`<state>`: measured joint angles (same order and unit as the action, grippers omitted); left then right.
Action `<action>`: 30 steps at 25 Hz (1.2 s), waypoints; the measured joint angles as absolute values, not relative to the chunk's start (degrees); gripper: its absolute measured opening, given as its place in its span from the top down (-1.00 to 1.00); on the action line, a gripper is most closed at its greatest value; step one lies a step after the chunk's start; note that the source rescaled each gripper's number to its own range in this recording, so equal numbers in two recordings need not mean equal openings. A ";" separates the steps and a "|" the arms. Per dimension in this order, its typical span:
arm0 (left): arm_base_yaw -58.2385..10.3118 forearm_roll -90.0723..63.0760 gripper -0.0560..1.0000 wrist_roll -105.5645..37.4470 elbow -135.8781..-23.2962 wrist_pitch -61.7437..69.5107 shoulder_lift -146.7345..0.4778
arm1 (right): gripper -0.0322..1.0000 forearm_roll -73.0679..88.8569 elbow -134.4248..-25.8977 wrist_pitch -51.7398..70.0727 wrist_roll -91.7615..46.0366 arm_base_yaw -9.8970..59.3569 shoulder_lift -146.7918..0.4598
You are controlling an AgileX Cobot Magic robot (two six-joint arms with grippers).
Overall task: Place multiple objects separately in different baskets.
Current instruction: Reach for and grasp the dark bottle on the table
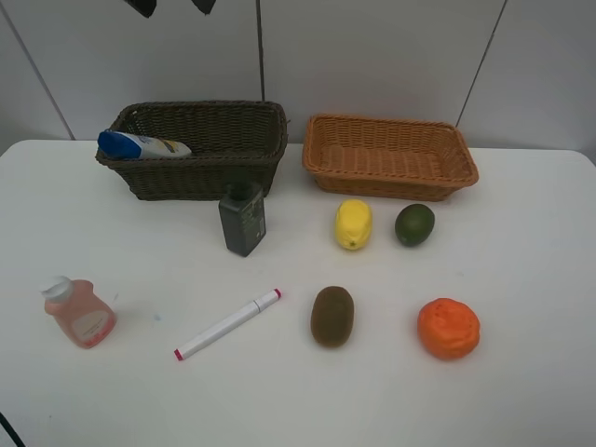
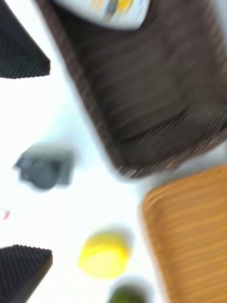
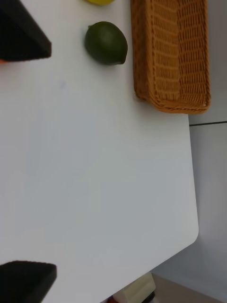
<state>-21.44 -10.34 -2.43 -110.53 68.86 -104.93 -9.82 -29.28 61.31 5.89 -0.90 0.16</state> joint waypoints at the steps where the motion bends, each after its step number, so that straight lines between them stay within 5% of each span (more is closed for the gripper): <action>1: -23.39 -10.19 -0.85 -2.43 -109.18 68.86 -104.60 | -0.99 -9.82 -29.28 61.31 5.89 -0.90 0.16; 11: -38.11 -5.48 -0.85 1.02 -105.83 68.70 -112.07 | -0.99 -9.82 -29.28 61.31 5.89 -0.90 0.16; 30: -34.66 0.39 -0.85 8.09 -98.81 68.74 -116.66 | -0.99 -9.82 -29.28 61.31 5.89 -0.90 0.16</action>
